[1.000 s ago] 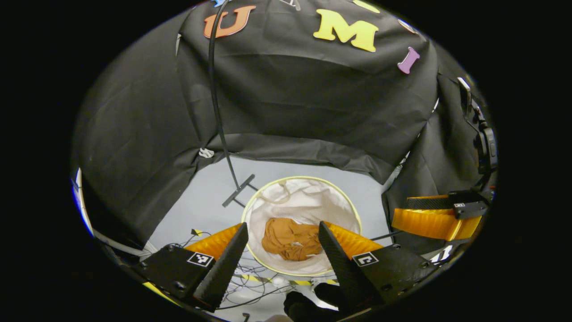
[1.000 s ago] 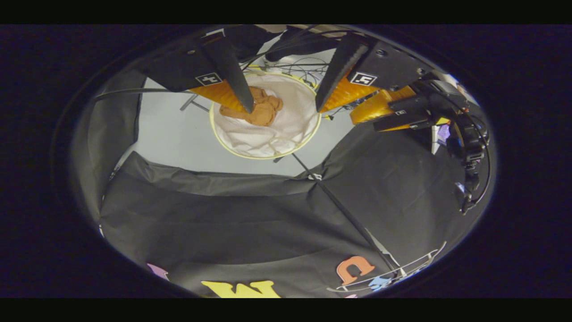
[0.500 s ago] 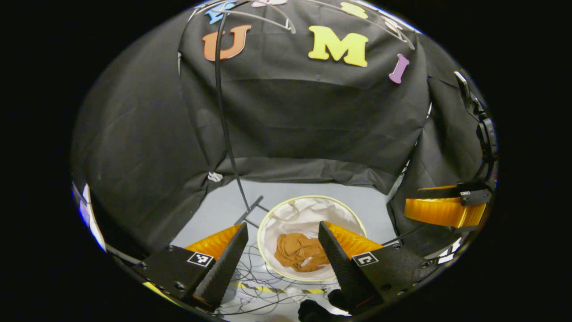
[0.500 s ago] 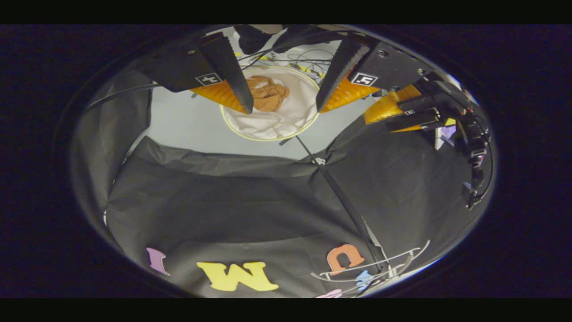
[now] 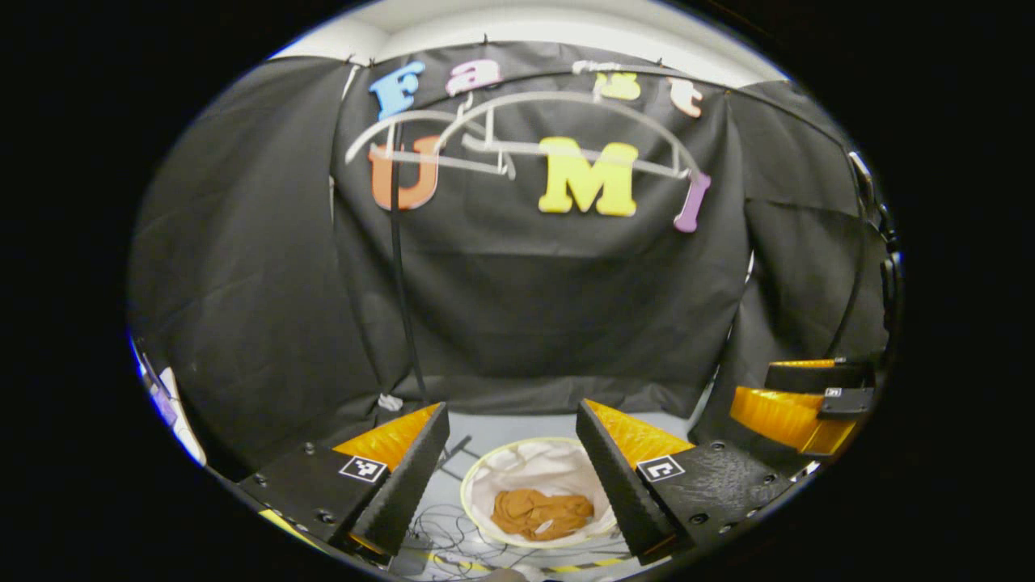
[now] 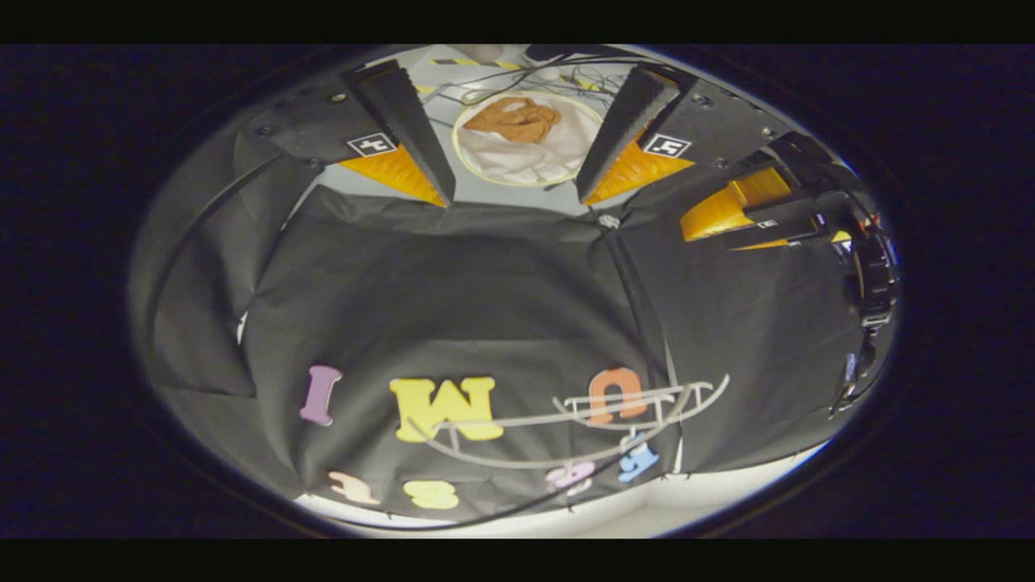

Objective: Grasp the clothes on the hanger with both hands and then place them into the laundry hamper below.

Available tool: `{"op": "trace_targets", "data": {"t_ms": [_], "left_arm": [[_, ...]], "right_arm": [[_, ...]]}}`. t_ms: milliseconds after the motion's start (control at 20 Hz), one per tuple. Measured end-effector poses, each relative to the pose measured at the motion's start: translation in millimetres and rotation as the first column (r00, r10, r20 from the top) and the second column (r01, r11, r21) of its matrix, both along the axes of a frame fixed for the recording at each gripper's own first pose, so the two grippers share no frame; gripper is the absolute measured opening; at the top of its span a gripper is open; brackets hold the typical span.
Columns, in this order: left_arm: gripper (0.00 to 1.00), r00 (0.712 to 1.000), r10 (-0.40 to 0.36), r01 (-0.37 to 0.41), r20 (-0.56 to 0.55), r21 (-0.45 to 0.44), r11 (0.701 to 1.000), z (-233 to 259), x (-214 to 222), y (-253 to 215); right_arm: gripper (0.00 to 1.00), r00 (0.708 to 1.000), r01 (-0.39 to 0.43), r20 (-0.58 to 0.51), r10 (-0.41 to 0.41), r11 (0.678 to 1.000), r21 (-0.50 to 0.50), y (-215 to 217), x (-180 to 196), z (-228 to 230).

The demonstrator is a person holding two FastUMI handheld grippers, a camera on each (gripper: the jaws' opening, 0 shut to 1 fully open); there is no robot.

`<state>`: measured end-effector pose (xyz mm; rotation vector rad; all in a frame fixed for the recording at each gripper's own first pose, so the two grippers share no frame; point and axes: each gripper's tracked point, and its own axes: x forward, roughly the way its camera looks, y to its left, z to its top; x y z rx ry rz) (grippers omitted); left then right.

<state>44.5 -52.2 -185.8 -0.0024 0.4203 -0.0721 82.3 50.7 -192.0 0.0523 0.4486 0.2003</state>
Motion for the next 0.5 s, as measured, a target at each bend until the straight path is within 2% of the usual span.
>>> {"op": "trace_targets", "data": {"t_ms": [150,250,500], "left_arm": [[1.00,0.991,-0.013,0.002,0.132,0.082,0.997,64,-24,-14],[0.97,0.980,-0.015,-0.011,0.200,0.131,0.991,97,-47,-29],[0.99,0.962,0.034,-0.070,0.272,0.123,0.990,145,-111,-32]], "right_arm": [[0.96,0.993,-0.003,0.118,0.000,1.000,0.027,-21,-40,53],[0.98,0.986,-0.013,0.169,0.006,0.999,0.040,-31,-67,79],[1.00,0.948,-0.010,0.319,0.003,1.000,0.019,-60,-129,131]]}}
